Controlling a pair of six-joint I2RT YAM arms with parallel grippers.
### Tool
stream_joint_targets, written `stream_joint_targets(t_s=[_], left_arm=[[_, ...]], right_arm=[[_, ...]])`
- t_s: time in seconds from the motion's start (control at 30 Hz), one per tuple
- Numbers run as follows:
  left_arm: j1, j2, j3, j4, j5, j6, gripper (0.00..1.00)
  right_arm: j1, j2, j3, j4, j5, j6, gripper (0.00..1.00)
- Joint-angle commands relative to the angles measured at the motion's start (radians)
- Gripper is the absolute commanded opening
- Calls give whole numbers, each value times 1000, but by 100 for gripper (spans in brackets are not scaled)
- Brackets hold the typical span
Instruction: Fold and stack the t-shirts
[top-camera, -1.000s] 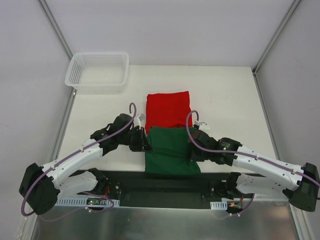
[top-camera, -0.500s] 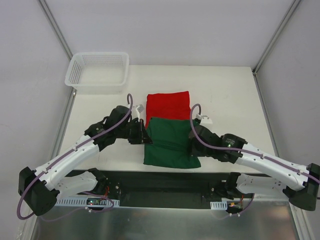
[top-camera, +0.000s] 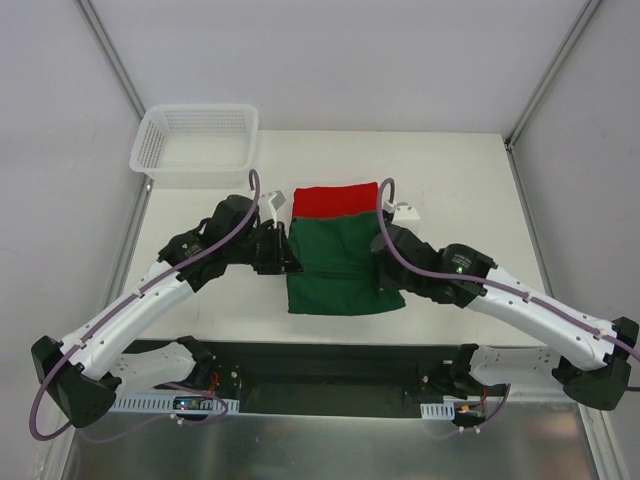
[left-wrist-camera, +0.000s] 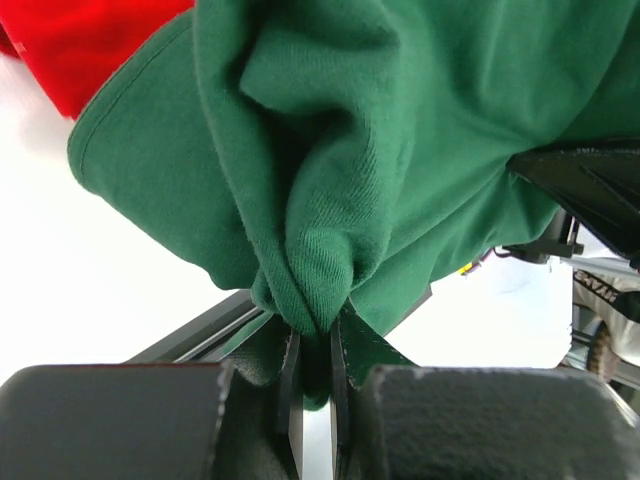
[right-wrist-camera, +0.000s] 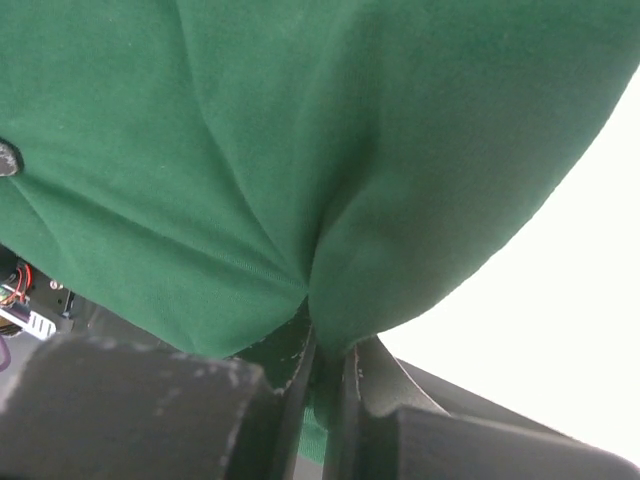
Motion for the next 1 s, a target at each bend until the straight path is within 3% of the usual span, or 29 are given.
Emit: stream_joint_targets(t_s=[0.0,0.3,0.53,0.97], left_arm=[[1,14,136,-75,-53,61,0],[1,124,303,-124,-100,138,0],[16,259,369,-121,-148,215,0],[252,486,544,-75,5,295,0]], right_arm=[[-29,23,122,-58,84,-108,1],[-90,82,196,-44,67,-178,1],[-217,146,192,49,9,-275,1],[-394,371,320,178,-154,-402,1]])
